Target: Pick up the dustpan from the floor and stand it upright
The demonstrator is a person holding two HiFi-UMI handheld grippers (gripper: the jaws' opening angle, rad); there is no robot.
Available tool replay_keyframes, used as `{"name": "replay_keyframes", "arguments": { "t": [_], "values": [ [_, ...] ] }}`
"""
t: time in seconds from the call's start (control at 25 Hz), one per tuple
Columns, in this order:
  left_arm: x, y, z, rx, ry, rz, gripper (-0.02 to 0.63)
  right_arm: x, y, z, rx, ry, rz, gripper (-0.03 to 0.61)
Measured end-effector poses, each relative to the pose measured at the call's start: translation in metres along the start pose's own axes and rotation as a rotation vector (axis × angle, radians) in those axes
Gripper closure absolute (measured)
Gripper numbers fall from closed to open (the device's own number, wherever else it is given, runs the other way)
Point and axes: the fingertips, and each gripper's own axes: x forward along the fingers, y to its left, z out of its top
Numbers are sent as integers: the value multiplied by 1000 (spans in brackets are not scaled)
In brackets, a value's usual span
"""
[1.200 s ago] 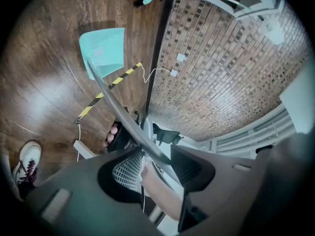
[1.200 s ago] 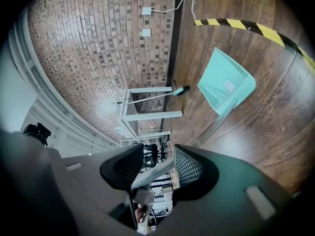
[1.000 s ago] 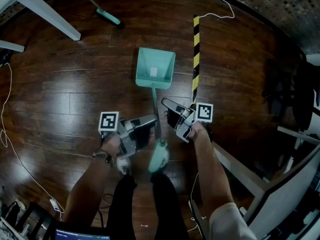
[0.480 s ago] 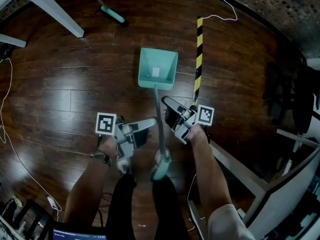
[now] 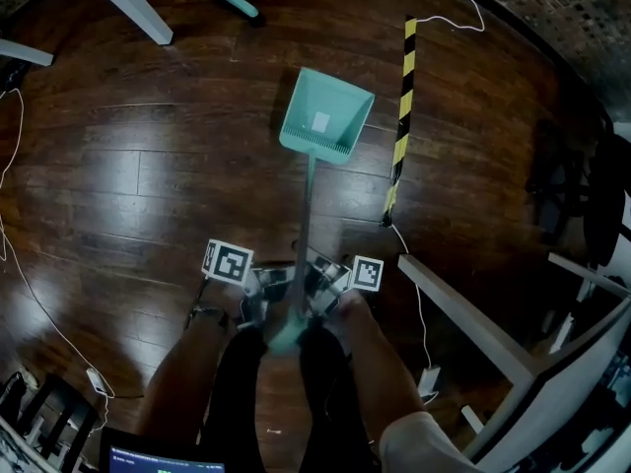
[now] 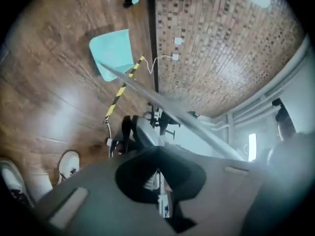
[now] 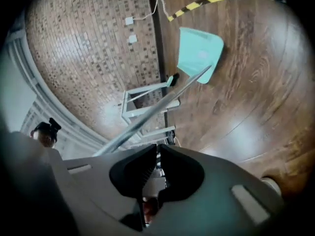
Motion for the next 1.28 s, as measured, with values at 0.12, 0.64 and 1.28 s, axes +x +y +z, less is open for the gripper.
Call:
{"name": "replay_keyframes", "arguments": {
  "t": [0.12, 0.64, 1.28],
  "values": [
    [-10, -4, 3, 93, 3, 20, 614, 7, 15, 10, -64, 21, 19, 538],
    [-28, -86, 77, 445, 81, 117, 614, 15, 91, 92, -251, -95, 27, 537],
    [18, -182, 137, 644, 136, 203, 614, -16, 188, 128, -394, -167, 40, 537]
  ]
}}
